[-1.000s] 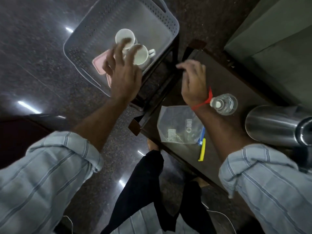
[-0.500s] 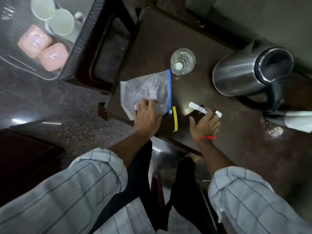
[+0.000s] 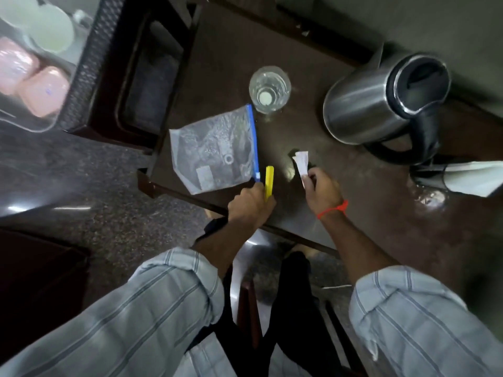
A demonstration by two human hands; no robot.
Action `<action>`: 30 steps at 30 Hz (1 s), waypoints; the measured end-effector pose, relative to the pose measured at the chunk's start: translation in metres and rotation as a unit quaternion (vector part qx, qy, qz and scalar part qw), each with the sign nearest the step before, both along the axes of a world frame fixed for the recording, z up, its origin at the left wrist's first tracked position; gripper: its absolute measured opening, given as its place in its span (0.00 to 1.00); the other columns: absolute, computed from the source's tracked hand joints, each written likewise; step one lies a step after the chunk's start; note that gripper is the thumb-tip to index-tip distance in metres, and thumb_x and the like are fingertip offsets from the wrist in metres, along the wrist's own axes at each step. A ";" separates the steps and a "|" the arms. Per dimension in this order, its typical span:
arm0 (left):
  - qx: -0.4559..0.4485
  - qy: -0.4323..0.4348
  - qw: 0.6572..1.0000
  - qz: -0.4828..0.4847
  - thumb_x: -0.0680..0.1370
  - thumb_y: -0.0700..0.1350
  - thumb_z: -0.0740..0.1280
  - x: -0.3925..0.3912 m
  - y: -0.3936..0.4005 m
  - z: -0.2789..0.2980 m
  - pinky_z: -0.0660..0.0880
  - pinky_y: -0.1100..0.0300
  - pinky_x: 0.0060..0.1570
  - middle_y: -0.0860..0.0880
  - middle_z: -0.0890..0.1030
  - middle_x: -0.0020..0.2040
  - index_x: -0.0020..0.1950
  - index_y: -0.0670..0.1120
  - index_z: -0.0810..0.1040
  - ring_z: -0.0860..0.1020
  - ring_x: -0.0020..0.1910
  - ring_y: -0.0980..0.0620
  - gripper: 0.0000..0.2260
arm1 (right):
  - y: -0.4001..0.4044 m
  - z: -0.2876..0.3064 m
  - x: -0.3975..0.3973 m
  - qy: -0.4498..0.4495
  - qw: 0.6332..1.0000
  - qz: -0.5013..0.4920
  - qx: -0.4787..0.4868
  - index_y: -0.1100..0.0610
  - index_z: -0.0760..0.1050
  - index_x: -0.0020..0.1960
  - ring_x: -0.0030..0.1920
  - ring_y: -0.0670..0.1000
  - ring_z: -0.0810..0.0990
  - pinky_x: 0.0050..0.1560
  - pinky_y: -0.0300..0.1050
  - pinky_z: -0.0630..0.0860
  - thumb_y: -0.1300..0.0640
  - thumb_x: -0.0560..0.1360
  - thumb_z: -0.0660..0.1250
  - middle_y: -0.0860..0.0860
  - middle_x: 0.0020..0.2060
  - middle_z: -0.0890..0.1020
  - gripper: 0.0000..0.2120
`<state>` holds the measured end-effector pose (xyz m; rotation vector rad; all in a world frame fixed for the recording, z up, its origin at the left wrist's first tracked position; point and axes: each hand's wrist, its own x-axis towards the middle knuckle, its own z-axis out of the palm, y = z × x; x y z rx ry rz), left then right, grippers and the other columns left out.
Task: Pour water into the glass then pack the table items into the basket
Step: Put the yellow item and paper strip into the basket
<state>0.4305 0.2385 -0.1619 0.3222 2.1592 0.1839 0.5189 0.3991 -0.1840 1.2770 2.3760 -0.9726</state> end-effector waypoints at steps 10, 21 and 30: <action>0.220 0.137 0.944 0.206 0.78 0.63 0.65 -0.102 -0.041 0.088 0.73 0.57 0.40 0.56 0.81 0.40 0.44 0.53 0.75 0.81 0.43 0.52 0.13 | -0.061 0.096 -0.139 0.219 0.936 -0.124 -0.246 0.43 0.78 0.50 0.45 0.49 0.84 0.49 0.54 0.79 0.61 0.78 0.66 0.50 0.43 0.86 0.12; 0.307 0.158 0.843 0.413 0.81 0.49 0.68 -0.362 -0.080 0.154 0.71 0.61 0.23 0.48 0.83 0.34 0.45 0.44 0.82 0.82 0.27 0.50 0.10 | -0.099 0.165 -0.424 0.389 0.830 -0.177 -0.359 0.56 0.72 0.39 0.44 0.54 0.77 0.38 0.43 0.78 0.75 0.73 0.66 0.58 0.41 0.77 0.14; 0.311 0.015 0.823 0.474 0.83 0.42 0.66 -0.413 -0.094 0.143 0.73 0.61 0.20 0.41 0.79 0.41 0.55 0.35 0.79 0.83 0.30 0.49 0.10 | -0.114 0.115 -0.486 0.284 0.921 -0.062 -0.260 0.60 0.82 0.50 0.54 0.54 0.83 0.60 0.53 0.80 0.67 0.69 0.66 0.54 0.48 0.84 0.12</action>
